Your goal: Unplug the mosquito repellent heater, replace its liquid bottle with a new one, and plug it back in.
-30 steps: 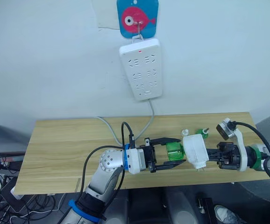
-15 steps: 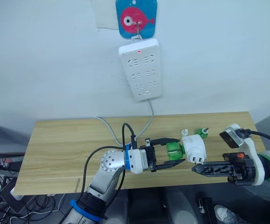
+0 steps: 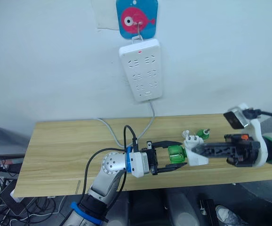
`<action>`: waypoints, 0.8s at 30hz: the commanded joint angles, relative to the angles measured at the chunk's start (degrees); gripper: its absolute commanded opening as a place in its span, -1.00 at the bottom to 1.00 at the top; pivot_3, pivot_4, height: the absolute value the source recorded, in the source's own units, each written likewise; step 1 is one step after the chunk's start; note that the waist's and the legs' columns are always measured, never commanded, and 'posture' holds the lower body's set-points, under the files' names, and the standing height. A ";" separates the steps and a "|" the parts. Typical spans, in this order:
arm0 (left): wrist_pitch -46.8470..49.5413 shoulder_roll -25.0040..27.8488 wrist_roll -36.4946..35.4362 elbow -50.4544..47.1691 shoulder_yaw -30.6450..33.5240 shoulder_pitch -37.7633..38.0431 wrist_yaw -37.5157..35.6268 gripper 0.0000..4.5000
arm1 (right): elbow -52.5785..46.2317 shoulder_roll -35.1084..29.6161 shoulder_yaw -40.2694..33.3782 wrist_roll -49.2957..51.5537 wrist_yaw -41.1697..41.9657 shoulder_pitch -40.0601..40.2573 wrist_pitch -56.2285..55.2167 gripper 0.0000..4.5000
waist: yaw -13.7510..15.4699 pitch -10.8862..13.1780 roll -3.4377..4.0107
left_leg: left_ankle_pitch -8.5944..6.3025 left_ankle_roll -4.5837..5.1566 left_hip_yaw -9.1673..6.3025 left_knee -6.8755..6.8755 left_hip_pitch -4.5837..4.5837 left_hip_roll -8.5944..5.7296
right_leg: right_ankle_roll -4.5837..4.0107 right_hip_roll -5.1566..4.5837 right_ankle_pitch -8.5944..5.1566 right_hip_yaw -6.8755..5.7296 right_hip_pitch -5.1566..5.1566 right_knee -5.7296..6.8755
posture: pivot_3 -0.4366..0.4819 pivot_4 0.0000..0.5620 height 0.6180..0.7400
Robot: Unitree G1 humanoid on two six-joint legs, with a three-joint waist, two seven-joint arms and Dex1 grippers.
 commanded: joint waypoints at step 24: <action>6.35 0.01 -3.55 -4.56 0.55 0.85 0.73 0.01 | -0.81 13.08 -1.76 1.47 -29.34 6.36 -3.94 -0.98 | -0.08 0.00 0.01 | -0.02 0.04 -0.09 0.18 -0.12 -0.02 | 0.00 -0.04 0.00 0.09 -0.01 0.07 | -0.37 0.10 1.00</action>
